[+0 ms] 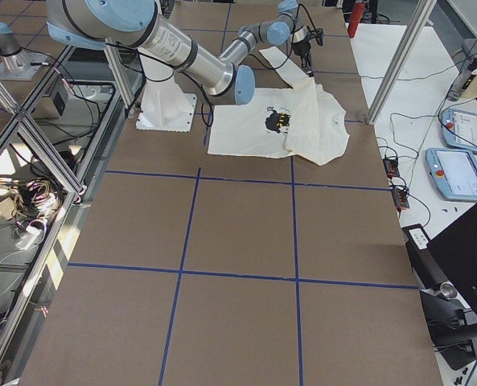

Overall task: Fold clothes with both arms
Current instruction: 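Lift the cuff with the right gripper and fold the sleeve across the chest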

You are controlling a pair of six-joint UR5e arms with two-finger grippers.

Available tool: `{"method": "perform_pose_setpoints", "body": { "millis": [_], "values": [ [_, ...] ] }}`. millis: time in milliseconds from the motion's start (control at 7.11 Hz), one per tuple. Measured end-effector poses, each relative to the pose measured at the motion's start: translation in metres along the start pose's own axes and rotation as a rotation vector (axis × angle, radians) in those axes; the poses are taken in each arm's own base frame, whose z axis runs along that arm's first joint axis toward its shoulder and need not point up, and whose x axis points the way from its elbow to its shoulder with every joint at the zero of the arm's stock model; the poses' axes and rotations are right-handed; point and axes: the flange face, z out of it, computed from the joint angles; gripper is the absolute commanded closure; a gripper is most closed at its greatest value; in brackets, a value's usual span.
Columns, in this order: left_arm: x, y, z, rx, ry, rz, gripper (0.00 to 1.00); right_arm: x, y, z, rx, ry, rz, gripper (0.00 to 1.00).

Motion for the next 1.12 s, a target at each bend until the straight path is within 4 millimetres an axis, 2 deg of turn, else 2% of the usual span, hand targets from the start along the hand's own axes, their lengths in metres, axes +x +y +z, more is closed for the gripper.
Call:
{"method": "perform_pose_setpoints", "body": {
  "millis": [141, 281, 422, 562, 984, 1125],
  "values": [
    [0.0, 0.001, 0.0, -0.001, 0.0, -0.001, 0.0, -0.019, 0.008, -0.005, 0.009, -0.021, 0.033, 1.0],
    [0.0, 0.002, 0.0, -0.002, 0.0, -0.002, 0.0, -0.033, 0.012, -0.011, 0.014, -0.043, 0.069, 0.83],
    [0.0, 0.003, 0.0, -0.003, 0.0, -0.003, 0.0, -0.043, 0.014, -0.016, 0.015, -0.061, 0.097, 0.77],
    [0.0, 0.004, 0.0, -0.003, 0.0, -0.003, 0.0, -0.049, 0.015, -0.019, 0.016, -0.08, 0.137, 0.01],
    [0.0, 0.006, 0.0, -0.005, 0.0, -0.003, 0.0, -0.052, 0.009, -0.024, 0.006, -0.11, 0.191, 0.0],
    [-0.001, 0.007, 0.002, -0.009, 0.001, -0.007, 0.0, -0.044, -0.009, -0.024, -0.035, -0.098, 0.176, 0.0]
  ]
}}
